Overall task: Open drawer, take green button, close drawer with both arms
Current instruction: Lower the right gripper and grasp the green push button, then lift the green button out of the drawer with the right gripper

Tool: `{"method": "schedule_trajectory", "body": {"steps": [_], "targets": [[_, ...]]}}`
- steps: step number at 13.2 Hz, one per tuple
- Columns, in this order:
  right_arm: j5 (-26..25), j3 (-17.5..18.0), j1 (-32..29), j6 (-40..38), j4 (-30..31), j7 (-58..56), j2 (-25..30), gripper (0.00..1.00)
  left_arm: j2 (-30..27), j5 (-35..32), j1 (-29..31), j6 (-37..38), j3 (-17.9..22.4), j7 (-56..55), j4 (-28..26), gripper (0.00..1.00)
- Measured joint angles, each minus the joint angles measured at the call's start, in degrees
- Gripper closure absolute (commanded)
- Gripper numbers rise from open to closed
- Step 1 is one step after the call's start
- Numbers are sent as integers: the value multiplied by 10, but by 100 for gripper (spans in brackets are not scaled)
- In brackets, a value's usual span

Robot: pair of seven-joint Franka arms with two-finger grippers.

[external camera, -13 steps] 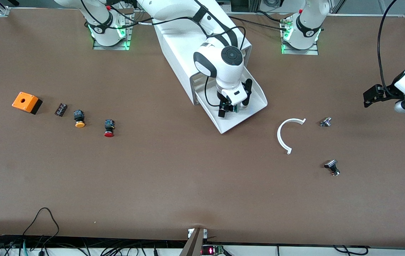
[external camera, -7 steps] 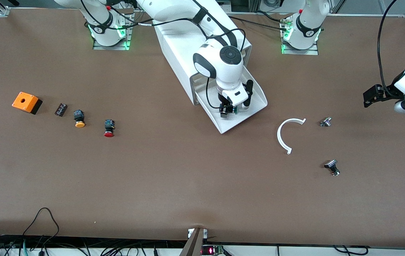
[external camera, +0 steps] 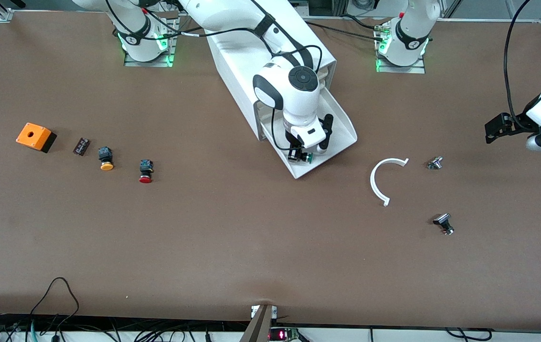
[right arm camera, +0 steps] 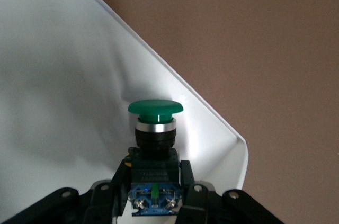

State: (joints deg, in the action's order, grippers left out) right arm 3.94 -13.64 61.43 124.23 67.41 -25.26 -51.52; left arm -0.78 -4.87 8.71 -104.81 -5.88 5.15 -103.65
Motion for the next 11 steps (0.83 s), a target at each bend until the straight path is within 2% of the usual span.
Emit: {"method": "schedule_trajectory", "body": {"steps": [4,8,11], "targets": [[0,-1,13,-13,-3,9,0,75,0,0,0,0,0,0,0,0],[0,-13,27,-21,-11,28,3,76,2,0,0,1,0,0,-1,0],[0,-28,39,-34,-22,48,32,76,5,0,0,1,0,0,-3,0]]}}
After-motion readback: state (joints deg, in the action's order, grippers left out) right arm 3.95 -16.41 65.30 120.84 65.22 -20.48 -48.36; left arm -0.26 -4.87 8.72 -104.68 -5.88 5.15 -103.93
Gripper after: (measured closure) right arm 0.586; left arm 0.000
